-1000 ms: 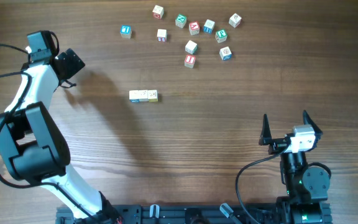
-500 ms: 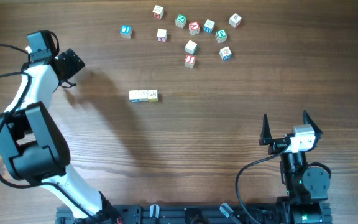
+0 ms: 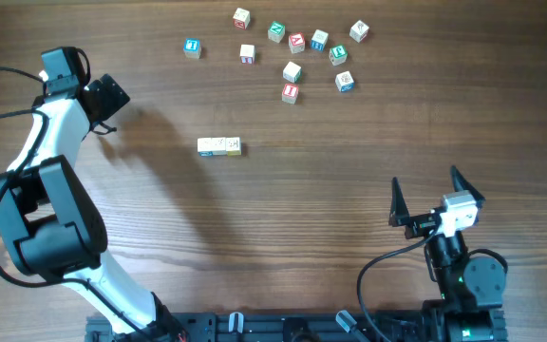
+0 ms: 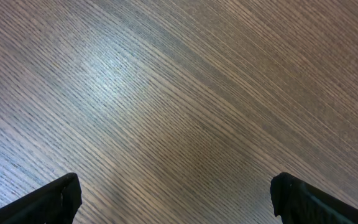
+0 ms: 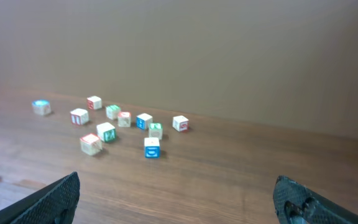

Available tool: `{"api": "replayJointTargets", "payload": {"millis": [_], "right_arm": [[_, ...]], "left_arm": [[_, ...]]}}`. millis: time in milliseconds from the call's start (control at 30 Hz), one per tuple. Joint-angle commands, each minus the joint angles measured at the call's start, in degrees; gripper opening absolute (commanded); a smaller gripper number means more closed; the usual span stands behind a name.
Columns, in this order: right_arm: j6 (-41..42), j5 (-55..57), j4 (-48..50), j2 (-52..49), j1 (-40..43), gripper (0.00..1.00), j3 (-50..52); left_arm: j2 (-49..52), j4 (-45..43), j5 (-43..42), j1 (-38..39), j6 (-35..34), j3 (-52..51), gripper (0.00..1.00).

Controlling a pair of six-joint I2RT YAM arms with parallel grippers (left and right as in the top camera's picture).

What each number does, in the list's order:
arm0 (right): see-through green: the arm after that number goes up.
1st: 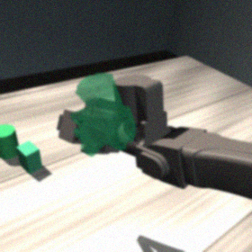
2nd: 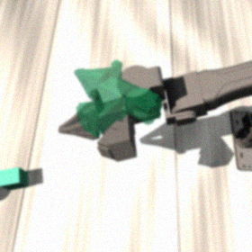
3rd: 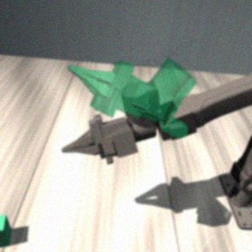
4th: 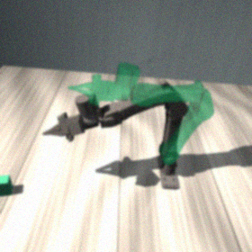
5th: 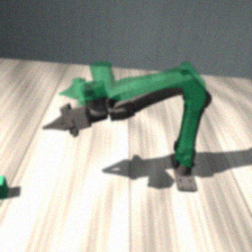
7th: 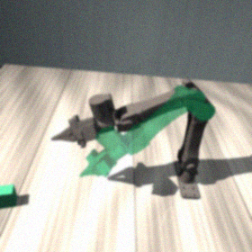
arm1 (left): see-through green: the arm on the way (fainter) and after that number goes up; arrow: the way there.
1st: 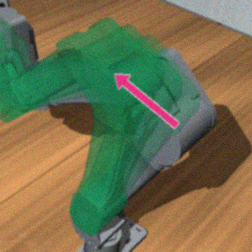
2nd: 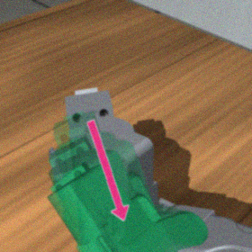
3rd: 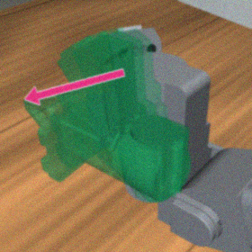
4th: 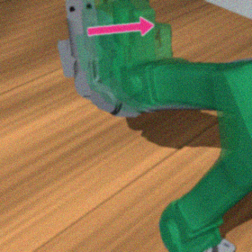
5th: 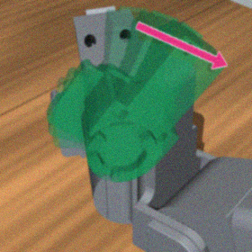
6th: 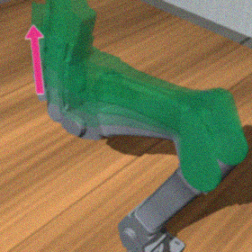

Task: Form a horizontal line
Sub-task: 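Reach the right gripper forward over the block cluster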

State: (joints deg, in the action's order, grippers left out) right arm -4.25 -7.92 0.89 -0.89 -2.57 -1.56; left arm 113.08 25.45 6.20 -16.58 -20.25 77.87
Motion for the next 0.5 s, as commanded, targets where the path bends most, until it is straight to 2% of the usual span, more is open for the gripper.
{"api": "replayJointTargets", "payload": {"millis": [0,133,200,267,467], "right_arm": [[2.9,-1.5,0.6,-2.8,0.3,1.0,-8.3],[2.9,-1.6,-1.1,-16.1,0.3,1.0,-22.9],[2.9,-3.9,-5.2,-26.9,0.3,1.0,-35.3],[2.9,-6.0,-13.2,-38.3,0.3,1.0,-50.4],[3.0,-7.8,-45.3,-72.7,0.3,1.0,-99.9]], "left_arm": [[0.4,0.0,0.5,-0.2,0.3,0.0,1.0],[0.4,0.0,0.5,-0.2,0.3,0.0,1.0],[0.4,0.0,0.5,-0.2,0.3,0.0,1.0],[0.4,0.0,0.5,-0.2,0.3,0.0,1.0],[0.4,0.0,0.5,-0.2,0.3,0.0,1.0]]}}
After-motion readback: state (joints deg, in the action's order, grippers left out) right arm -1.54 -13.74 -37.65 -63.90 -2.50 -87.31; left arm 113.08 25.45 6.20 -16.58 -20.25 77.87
